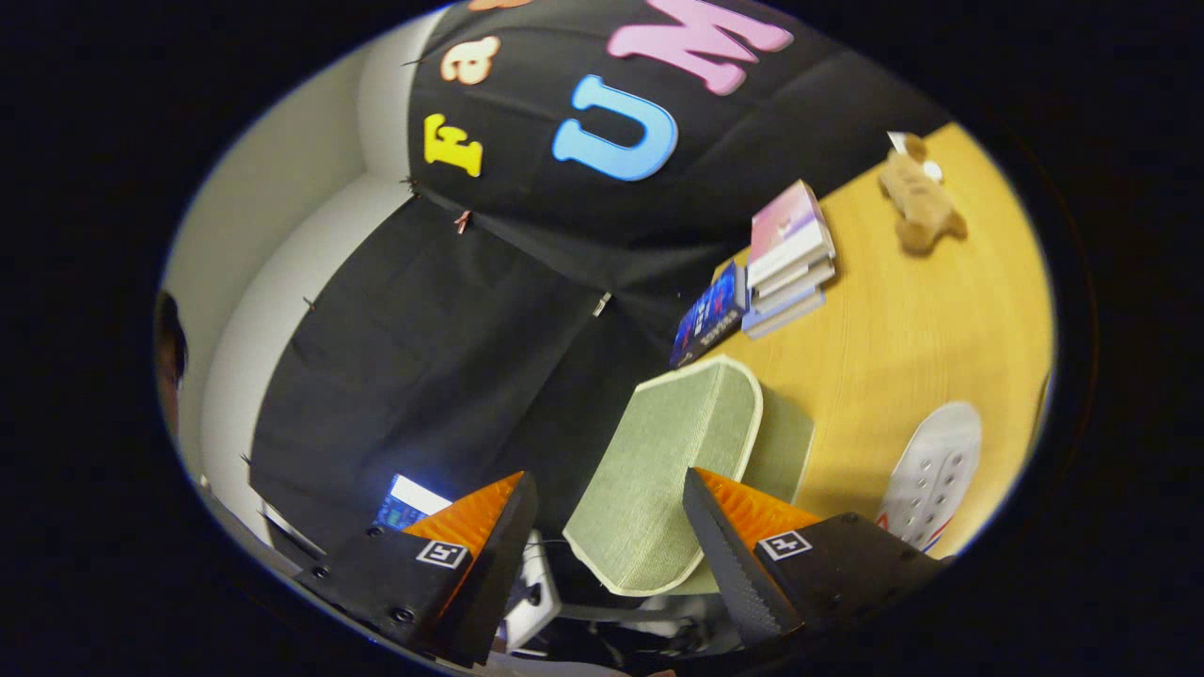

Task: Open the storage box then place both shoes into the box .Put the left shoe in first, then the right shoe, with the right side of both shoes facing outward in a uniform manner.

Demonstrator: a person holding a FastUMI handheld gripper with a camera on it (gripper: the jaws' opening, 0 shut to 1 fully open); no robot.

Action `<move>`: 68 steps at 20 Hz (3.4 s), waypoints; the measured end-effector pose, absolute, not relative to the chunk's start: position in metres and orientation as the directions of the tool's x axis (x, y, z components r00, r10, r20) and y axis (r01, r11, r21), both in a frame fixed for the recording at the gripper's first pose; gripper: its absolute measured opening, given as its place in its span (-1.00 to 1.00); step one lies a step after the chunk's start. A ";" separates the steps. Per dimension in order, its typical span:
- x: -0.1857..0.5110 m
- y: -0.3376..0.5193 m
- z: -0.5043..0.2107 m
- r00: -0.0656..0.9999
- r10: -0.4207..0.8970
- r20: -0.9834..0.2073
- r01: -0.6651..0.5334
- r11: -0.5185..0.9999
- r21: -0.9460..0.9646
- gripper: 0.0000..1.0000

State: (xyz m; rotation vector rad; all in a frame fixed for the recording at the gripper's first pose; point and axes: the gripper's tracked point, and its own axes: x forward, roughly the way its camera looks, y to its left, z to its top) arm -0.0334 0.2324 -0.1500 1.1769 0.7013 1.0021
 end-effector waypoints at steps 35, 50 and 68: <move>-0.035 0.362 -0.015 0.217 0.958 0.187 -0.288 -0.120 0.950 -0.86; -0.047 0.485 -0.030 0.165 0.984 -0.064 -0.431 0.130 0.893 0.57; -0.022 0.140 -0.248 0.540 0.518 -0.663 -0.134 0.831 0.540 0.83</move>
